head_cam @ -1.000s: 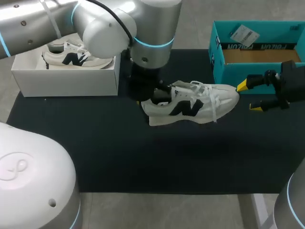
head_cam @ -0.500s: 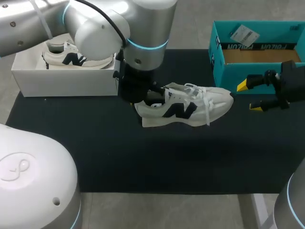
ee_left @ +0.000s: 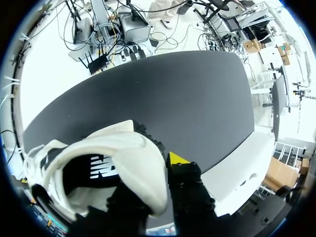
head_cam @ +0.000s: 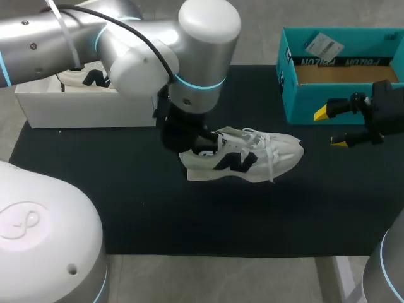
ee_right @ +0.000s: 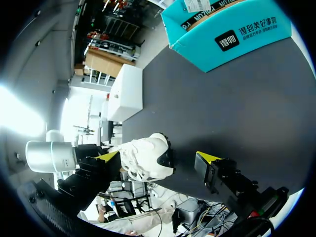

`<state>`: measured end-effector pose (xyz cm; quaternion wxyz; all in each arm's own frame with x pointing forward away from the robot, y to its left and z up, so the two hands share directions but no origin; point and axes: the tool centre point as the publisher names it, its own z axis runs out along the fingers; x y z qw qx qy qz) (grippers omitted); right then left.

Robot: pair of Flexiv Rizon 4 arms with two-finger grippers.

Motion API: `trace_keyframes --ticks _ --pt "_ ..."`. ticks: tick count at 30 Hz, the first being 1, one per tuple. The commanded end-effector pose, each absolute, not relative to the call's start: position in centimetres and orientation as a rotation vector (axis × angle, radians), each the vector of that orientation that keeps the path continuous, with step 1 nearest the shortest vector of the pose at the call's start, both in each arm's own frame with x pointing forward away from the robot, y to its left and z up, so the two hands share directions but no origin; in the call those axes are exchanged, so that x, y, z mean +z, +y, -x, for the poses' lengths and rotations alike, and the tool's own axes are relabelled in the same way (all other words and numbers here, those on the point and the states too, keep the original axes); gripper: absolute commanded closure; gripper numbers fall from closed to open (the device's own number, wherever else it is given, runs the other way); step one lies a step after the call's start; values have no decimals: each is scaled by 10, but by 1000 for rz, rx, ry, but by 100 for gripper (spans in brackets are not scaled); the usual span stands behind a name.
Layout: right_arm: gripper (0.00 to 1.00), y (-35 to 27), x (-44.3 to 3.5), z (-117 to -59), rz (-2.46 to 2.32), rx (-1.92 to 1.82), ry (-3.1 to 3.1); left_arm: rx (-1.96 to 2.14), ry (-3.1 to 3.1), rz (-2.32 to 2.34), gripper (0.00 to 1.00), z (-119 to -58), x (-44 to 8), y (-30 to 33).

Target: Take the shoe out of the shoebox, open the shoe tongue, remove and reinsert the insole, then place the shoe into the shoebox

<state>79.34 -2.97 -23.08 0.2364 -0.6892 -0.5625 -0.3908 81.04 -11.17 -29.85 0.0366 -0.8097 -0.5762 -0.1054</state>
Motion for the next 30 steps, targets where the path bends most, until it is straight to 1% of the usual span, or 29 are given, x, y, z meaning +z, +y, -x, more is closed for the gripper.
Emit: trace_keyframes --ticks 1,10,14,23,30 --pt "0 -29 -231 -793 1894 -1069 -1542 -289 -1762 2491 100 -817 -325 -117" --pt "0 -29 -231 -793 1894 -1069 -1542 -304 -1724 2494 100 -818 -364 -120" --pt "0 -29 -231 -793 1894 -1069 -1542 -292 -1761 2470 100 -820 -374 -118" --pt "0 -29 -231 -793 1894 -1069 -1542 -284 -1743 2451 100 -820 -380 -113" --pt "0 -29 -231 -793 1894 -1069 -1542 -296 -1737 2448 100 -816 -389 -125"
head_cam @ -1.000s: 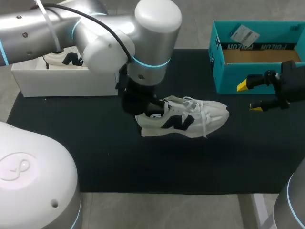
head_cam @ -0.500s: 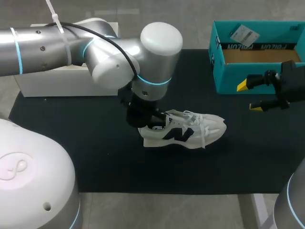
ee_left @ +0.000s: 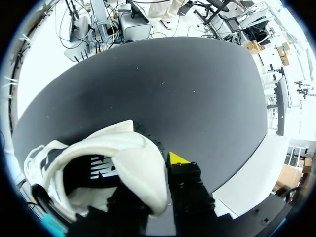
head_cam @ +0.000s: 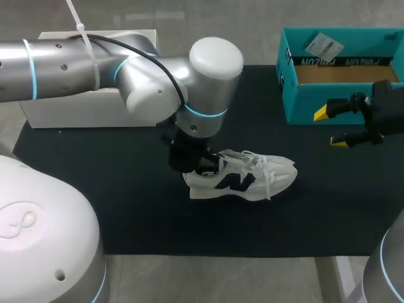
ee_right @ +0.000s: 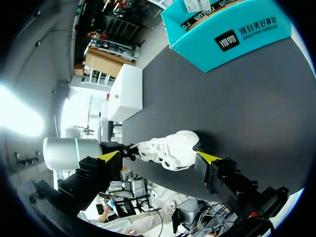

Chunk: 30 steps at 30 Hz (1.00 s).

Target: Take the shoe out of the shoebox, open the shoe tongue, remove and reinsert the insole, then place the shoe into the shoebox

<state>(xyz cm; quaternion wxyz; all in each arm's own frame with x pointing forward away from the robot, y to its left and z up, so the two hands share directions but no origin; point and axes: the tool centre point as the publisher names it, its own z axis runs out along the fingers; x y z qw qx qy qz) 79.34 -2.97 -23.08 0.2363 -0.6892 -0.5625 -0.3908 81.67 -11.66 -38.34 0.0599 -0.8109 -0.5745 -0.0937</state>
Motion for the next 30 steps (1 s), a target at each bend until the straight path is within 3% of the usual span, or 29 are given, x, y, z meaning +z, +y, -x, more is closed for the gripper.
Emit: trace_keyframes --ticks 1,5,7,8,10,19,30 --pt "0 -29 -231 -793 1894 -1069 -1542 -296 -1740 2447 100 -816 -390 -126" --pt "0 -29 -231 -793 1894 -1069 -1542 -299 -1752 2435 100 -812 -390 -128" --pt "0 -29 -231 -793 1894 -1069 -1542 -306 -1764 2424 39 -810 -390 -128" --pt "0 -29 -231 -793 1894 -1069 -1542 -306 -1764 2424 17 -810 -389 -127" --pt "0 -29 -231 -793 1894 -1069 -1542 -300 -1762 2422 0 -809 -389 -127" --pt "0 -29 -231 -793 1894 -1069 -1542 -187 -1876 2452 0 -802 -354 -125" --pt "0 -29 -231 -793 1894 -1069 -1542 389 -2409 2124 0 -787 -301 -122"
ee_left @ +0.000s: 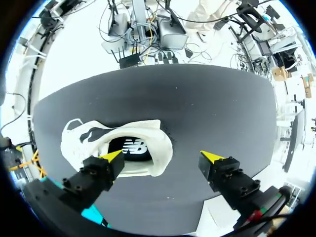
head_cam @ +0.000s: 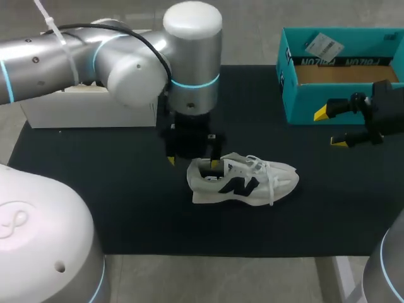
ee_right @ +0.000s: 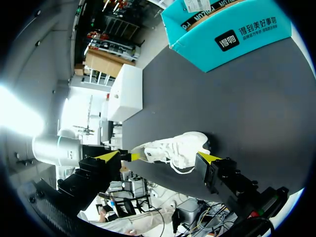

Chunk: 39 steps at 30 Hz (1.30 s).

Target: Take the shoe out of the shoebox, open the shoe tongue, remove and reinsert the insole, then place the shoe into the shoebox

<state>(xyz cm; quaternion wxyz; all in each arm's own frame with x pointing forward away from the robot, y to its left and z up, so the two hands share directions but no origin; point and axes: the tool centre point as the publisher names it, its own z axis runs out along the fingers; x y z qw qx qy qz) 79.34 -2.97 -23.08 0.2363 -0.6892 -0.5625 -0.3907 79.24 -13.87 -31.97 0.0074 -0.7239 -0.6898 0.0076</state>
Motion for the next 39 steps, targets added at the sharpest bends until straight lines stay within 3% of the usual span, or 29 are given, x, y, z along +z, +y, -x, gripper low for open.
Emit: trace_keyframes --ticks 1,6,28,37,39 --pt "0 -29 -231 -793 1894 -1069 -1542 459 -2452 2075 0 -786 -298 -122" --pt "0 -29 -231 -793 1894 -1069 -1542 813 -2622 1823 0 -777 -287 -118" --pt "0 -29 -231 -793 1894 -1069 -1542 824 -2570 1914 0 -776 -283 -121" --pt "0 -29 -231 -793 1894 -1069 -1542 1560 -2815 832 0 -786 -282 -116" --pt "0 -29 -231 -793 1894 -1069 -1542 1465 -2816 925 0 -785 -283 -117"
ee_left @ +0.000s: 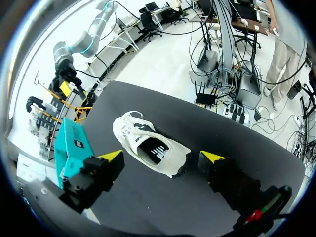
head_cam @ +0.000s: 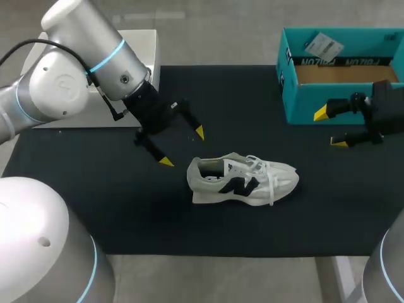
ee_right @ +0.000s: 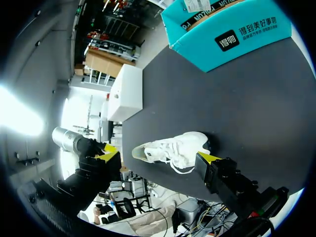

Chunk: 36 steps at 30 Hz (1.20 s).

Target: Take the shoe out of the shoebox, open the shoe tongue, remove and reinsert the insole, then place the shoe into the shoebox

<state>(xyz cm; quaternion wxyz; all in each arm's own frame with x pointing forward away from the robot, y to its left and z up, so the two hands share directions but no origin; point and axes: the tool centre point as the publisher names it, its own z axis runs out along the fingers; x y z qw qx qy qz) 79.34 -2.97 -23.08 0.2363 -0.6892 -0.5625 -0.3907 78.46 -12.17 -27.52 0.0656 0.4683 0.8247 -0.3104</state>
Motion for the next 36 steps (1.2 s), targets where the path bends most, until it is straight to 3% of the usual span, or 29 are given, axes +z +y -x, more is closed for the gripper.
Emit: trace_keyframes --ticks 1,12,25,36 --pt "0 -29 -231 -793 1894 -1069 -1542 -1319 2535 -833 0 -785 -283 -117" --pt "0 -29 -231 -793 1894 -1069 -1542 -1319 2535 -833 0 -785 -283 -117" --pt "0 -29 -231 -793 1894 -1069 -1542 -1573 2472 54 0 -779 -329 -99" --pt "0 -29 -231 -793 1894 -1069 -1542 -1581 2489 92 0 -782 -330 -100"
